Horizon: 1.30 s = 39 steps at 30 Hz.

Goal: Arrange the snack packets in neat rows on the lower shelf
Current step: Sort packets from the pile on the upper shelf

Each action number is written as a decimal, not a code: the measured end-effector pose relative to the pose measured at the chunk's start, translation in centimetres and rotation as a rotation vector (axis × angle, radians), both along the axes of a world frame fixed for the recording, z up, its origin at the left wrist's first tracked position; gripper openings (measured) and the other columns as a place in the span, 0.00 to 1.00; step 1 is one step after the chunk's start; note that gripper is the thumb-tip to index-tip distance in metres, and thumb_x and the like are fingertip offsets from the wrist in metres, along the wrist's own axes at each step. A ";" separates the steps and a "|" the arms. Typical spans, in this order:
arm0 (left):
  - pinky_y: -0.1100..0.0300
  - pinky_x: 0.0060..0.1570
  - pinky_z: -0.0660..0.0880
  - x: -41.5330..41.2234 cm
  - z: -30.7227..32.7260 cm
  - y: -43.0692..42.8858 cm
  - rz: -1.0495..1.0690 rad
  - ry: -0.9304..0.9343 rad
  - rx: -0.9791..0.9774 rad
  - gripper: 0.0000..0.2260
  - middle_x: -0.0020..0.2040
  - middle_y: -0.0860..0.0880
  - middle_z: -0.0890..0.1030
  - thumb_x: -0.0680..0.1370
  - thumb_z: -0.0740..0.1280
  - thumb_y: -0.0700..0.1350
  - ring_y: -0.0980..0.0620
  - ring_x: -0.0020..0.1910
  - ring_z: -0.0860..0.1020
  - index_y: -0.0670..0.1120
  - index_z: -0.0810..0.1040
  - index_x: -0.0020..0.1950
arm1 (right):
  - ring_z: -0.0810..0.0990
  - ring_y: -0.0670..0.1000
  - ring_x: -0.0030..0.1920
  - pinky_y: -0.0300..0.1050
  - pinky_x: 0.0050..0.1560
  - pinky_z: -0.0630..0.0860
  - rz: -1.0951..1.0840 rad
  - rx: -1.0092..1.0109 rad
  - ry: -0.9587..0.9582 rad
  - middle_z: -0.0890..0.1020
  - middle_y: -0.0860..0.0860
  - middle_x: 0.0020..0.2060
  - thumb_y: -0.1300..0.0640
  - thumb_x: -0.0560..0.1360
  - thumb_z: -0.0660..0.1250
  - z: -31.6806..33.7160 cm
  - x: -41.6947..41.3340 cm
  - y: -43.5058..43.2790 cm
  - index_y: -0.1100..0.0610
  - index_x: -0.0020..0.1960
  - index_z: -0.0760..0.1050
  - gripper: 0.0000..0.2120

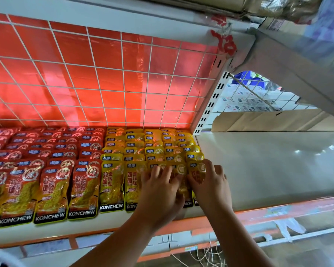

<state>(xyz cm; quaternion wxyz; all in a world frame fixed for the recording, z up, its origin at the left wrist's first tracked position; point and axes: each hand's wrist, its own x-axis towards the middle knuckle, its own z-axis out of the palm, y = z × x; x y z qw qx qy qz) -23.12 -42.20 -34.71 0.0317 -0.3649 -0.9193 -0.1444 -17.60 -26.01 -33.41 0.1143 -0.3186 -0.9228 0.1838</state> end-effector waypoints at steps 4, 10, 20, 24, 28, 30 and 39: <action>0.42 0.63 0.61 0.1 0.0 0.0 -0.005 0.007 0.010 0.21 0.64 0.48 0.79 0.72 0.68 0.60 0.42 0.64 0.73 0.55 0.81 0.64 | 0.75 0.58 0.56 0.52 0.51 0.76 -0.016 -0.011 -0.003 0.76 0.54 0.57 0.37 0.73 0.71 0.2 -1.1 0.0 0.46 0.70 0.66 0.30; 0.41 0.63 0.60 0.2 0.2 -0.1 -0.002 0.022 0.023 0.21 0.64 0.48 0.79 0.73 0.67 0.59 0.43 0.64 0.72 0.55 0.81 0.64 | 0.74 0.58 0.58 0.52 0.53 0.75 -0.005 -0.024 -0.010 0.77 0.53 0.58 0.40 0.74 0.70 0.0 -1.5 0.1 0.47 0.71 0.66 0.29; 0.39 0.64 0.60 0.2 0.0 -0.1 -0.001 0.022 0.018 0.21 0.65 0.48 0.77 0.73 0.66 0.59 0.42 0.65 0.72 0.54 0.80 0.63 | 0.74 0.58 0.57 0.51 0.51 0.75 0.024 -0.019 0.002 0.77 0.53 0.57 0.42 0.74 0.71 -0.3 -0.7 0.2 0.47 0.71 0.67 0.28; 0.39 0.63 0.62 0.2 -0.2 -0.1 -0.014 0.009 0.013 0.22 0.66 0.48 0.77 0.73 0.66 0.59 0.41 0.65 0.71 0.55 0.79 0.65 | 0.75 0.58 0.57 0.52 0.52 0.76 0.032 -0.013 0.025 0.77 0.53 0.58 0.40 0.74 0.71 -0.5 -0.4 0.4 0.48 0.71 0.68 0.29; 0.40 0.63 0.62 0.1 -0.3 -0.3 -0.031 0.021 0.013 0.24 0.68 0.49 0.76 0.74 0.66 0.60 0.42 0.66 0.70 0.57 0.78 0.69 | 0.76 0.59 0.57 0.54 0.54 0.76 0.009 -0.010 0.059 0.76 0.54 0.61 0.40 0.73 0.72 -0.8 0.1 0.4 0.48 0.71 0.69 0.30; 0.38 0.63 0.63 0.2 -0.6 -0.5 -0.051 0.030 0.020 0.24 0.68 0.48 0.76 0.73 0.68 0.60 0.41 0.66 0.70 0.56 0.78 0.68 | 0.75 0.60 0.57 0.55 0.54 0.76 0.001 0.006 0.067 0.76 0.54 0.61 0.41 0.73 0.73 -0.8 0.7 0.5 0.48 0.70 0.69 0.30; 0.42 0.60 0.68 -0.8 -0.1 -6.3 -0.032 0.033 0.088 0.23 0.66 0.49 0.77 0.73 0.66 0.60 0.42 0.66 0.72 0.56 0.78 0.67 | 0.74 0.59 0.56 0.58 0.55 0.76 0.062 0.106 0.117 0.78 0.53 0.60 0.41 0.71 0.73 0.0 -0.2 -3.5 0.49 0.67 0.72 0.27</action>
